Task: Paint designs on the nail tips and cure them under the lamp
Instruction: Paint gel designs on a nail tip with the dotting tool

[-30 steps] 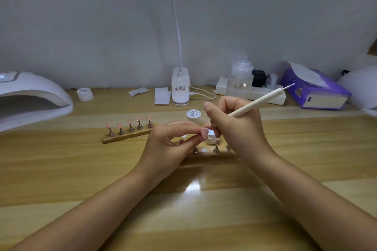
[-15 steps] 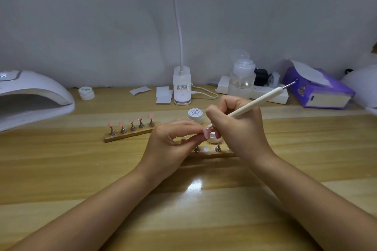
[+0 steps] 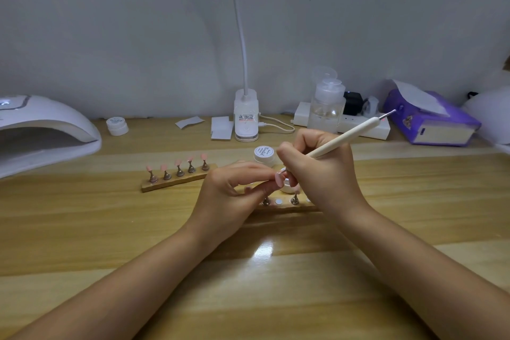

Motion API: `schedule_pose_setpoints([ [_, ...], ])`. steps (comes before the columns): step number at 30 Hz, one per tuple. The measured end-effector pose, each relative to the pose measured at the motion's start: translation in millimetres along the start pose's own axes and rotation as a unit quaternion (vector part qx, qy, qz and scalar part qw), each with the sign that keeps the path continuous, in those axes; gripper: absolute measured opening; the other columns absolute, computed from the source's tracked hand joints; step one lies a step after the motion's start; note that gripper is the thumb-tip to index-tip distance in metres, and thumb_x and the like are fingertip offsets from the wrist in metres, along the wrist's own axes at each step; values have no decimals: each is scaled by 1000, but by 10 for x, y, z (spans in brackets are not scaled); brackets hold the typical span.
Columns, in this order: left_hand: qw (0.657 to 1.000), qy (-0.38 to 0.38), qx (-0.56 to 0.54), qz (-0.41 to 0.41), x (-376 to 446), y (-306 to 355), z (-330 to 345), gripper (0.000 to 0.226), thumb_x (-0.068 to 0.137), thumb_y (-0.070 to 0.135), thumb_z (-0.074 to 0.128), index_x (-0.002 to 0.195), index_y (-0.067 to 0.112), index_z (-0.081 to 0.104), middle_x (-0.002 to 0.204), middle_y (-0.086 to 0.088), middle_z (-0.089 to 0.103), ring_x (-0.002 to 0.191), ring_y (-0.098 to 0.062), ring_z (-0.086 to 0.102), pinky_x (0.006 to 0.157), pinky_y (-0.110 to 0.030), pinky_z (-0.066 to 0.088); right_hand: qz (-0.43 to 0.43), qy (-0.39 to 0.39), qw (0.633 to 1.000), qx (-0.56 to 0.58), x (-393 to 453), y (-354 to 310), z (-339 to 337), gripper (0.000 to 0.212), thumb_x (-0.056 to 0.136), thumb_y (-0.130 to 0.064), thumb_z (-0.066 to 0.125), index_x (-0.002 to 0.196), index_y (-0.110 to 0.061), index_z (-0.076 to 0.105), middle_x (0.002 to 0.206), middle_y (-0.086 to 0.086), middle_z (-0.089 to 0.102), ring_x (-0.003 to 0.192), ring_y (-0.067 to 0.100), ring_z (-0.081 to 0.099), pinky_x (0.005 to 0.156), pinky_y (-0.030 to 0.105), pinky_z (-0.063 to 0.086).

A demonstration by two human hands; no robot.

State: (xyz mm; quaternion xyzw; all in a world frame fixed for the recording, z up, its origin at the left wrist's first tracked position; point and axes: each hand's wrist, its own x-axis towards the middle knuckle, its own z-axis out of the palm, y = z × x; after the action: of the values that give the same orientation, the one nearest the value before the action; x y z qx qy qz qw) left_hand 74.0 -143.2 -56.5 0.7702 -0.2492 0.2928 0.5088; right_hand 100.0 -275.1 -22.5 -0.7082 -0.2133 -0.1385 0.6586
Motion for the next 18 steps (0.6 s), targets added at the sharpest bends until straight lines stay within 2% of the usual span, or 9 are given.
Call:
schedule_pose_setpoints([
  [3,1000,-3,-2,1,2,3,0,24,75,22,64,96,11,68,83,6,70,77,-11,66,69,-33,53,-1,-2,1000,0,0,3,-1,34,73,2,58,45,-8,42,38,-4,44,39,10,47,40,18,40],
  [11,1000,-8,2,6,-2,-23,-7,22,75,16,66,97,11,68,86,8,69,80,-7,66,73,-24,53,0,-5,1000,3,-8,-10,-1,32,74,2,57,47,-4,43,37,-5,43,38,9,47,39,18,42],
  [18,1000,-6,1,6,1,-12,-3,24,76,20,65,98,11,68,85,9,69,79,-7,66,72,-25,53,-1,-1,1000,-5,-12,-15,1,30,73,0,58,48,0,42,40,1,44,42,14,48,40,21,42],
])
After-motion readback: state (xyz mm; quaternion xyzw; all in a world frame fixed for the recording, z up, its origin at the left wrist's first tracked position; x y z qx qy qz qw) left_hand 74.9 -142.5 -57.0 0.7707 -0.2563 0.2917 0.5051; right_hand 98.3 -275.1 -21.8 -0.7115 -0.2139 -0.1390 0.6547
